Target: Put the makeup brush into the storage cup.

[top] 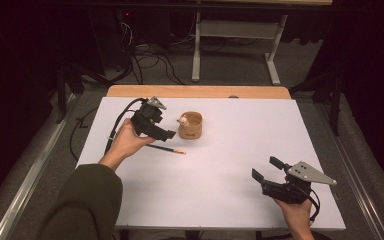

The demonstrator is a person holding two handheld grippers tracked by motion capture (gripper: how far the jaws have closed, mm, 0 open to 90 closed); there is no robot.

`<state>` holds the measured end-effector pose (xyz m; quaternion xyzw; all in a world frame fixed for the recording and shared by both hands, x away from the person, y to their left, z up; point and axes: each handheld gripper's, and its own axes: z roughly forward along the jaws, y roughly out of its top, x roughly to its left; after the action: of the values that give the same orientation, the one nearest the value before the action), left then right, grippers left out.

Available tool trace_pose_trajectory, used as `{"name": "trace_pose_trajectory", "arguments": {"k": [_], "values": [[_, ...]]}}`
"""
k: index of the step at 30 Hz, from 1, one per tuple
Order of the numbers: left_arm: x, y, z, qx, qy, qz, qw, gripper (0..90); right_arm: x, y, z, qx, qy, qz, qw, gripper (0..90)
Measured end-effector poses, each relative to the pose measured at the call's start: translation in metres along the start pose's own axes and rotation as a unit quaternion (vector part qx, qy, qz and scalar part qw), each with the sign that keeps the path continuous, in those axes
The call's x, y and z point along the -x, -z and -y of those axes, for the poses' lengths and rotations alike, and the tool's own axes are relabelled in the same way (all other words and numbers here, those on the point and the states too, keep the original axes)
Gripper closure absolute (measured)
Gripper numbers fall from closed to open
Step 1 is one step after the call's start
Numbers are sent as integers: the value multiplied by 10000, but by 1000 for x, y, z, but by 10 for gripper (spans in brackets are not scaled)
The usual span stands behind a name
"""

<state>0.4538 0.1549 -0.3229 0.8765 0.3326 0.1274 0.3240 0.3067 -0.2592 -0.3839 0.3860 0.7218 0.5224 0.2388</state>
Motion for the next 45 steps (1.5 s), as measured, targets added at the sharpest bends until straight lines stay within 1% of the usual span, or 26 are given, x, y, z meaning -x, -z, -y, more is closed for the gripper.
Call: {"name": "trace_pose_trajectory", "arguments": {"k": [5, 6, 8, 12, 16, 20, 21, 22, 25, 28, 31, 32, 33, 34, 35, 36, 37, 39, 40, 45], "values": [[-1, -2, 0, -123, -17, 25, 9999, 233, 0, 0, 0, 0, -1, -4, 10000, 237], [-1, -4, 0, -181, -40, 26, 9998, 233, 0, 0, 0, -1, 2, -3, 10000, 237], [-1, -5, 0, -221, -60, 1, 9997, 232, 0, 0, 0, -5, -4, -6, 10000, 237], [-1, -7, 0, -274, -72, 20, 9996, 233, 0, 0, 0, -13, -6, -5, 10000, 236], [-1, -9, -1, -432, -126, 47, 9990, 232, 0, 0, 0, -8, -12, -8, 10000, 236], [-2, -10, -2, -522, -163, 55, 9985, 233, 0, 0, 0, -8, -5, -12, 10000, 236], [-2, -11, -3, -593, -201, 60, 9980, 233, 0, 0, 0, -9, -6, -10, 10000, 236], [-2, -11, -3, -593, -201, 60, 9980, 233, 0, 0, 0, -9, -6, -10, 10000, 236], [-1, -15, -5, -749, -275, 37, 9968, 233, 0, 0, 0, -9, -3, -8, 10000, 236], [-1, -18, -6, -875, -291, 117, 9957, 234, 0, 0, 0, -8, -3, -7, 10000, 237], [-1, -22, -5, -992, -337, 79, 9945, 238, 0, 1, 0, -12, -21, -9, 10000, 236], [-2, -23, -5, -1024, -346, 75, 9941, 238, 1, 1, 0, -3, 11, -10, 10000, 236], [-2, -23, -5, -1024, -346, 75, 9941, 239, 1, 1, 0, -3, 11, -10, 10000, 236], [-2, -25, -5, -1107, -400, 62, 9930, 239, 0, 1, 0, -1, -2, -8, 10000, 236], [-2, -25, -5, -1143, -408, 57, 9926, 239, 0, 1, 0, 2, -3, -2, 10000, 236], [-3, -28, -5, -1236, -438, 49, 9914, 241, 0, 1, 0, -1, 1, -14, 10000, 236], [-3, -29, -4, -1277, -453, 49, 9908, 242, 0, 1, 0, -2, -16, -24, 10000, 236], [-3, -30, -4, -1303, -463, 59, 9904, 243, 0, 0, 0, -5, 1, -29, 10000, 236], [-3, -31, -5, -1356, -488, 56, 9895, 244, 0, 0, 0, -5, -1, -31, 10000, 236], [-2, -36, -5, -1476, -566, 21, 9874, 244, 0, 0, 0, -3, -15, -36, 10000, 236]]}}
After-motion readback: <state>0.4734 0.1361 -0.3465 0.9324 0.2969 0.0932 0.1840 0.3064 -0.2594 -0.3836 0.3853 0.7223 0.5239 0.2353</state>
